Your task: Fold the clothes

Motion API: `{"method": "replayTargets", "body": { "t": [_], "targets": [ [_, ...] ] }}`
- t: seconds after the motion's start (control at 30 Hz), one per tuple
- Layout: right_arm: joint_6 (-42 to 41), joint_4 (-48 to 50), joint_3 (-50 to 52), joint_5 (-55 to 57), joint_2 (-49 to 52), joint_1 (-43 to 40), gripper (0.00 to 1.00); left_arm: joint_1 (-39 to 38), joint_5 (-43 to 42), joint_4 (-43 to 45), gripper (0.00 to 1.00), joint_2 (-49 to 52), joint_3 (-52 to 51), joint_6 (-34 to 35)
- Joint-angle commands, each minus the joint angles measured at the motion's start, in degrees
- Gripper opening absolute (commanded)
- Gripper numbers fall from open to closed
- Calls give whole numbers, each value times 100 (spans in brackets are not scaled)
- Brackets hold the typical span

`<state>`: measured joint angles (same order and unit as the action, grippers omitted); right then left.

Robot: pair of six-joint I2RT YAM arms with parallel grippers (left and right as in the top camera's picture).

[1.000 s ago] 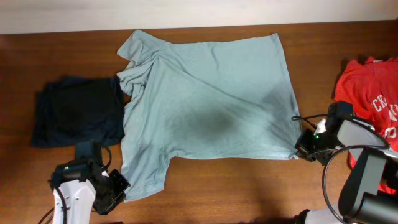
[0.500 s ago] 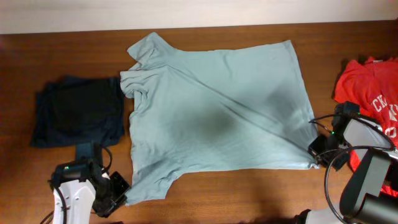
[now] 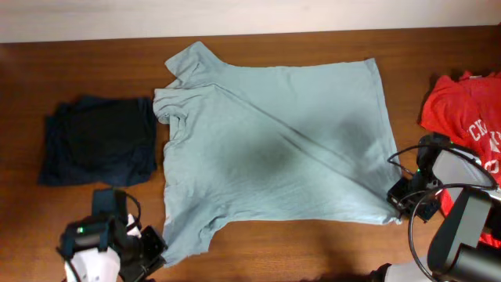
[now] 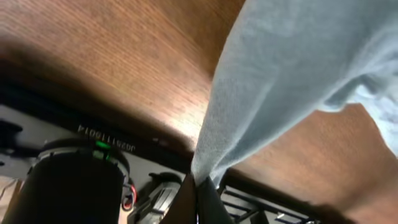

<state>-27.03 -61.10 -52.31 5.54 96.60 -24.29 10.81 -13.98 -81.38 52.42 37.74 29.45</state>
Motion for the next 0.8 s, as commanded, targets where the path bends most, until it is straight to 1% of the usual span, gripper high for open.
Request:
{"method": "replayTargets", "body": {
  "t": [0.0,0.13,0.23,0.37,0.57,0.67,0.77],
  "targets": [
    [-94,-13,-83,186,20,-13,4,33,-42,-278,0,-562,101,-151],
    [-96,-92,-83,184,20,-17,4,33,-267,-529,1,-997,101,-173],
    [-94,-177,-83,188,20,-17,4,33,-328,-603,0,-1119,101,-175],
    [-94,-129,-83,181,17,-17,4,33,-234,-452,1,-1115,101,-175],
    [-50,83,-90,28,-28,-11,4,33,-326,-260,1,-1115,140,-175],
    [435,245,-157,-538,-260,-11,4,33,-321,-173,1,-1115,334,-293],
    [935,208,-330,-1239,-597,-11,4,33,-306,46,1,-1115,638,-616]
  ]
}}
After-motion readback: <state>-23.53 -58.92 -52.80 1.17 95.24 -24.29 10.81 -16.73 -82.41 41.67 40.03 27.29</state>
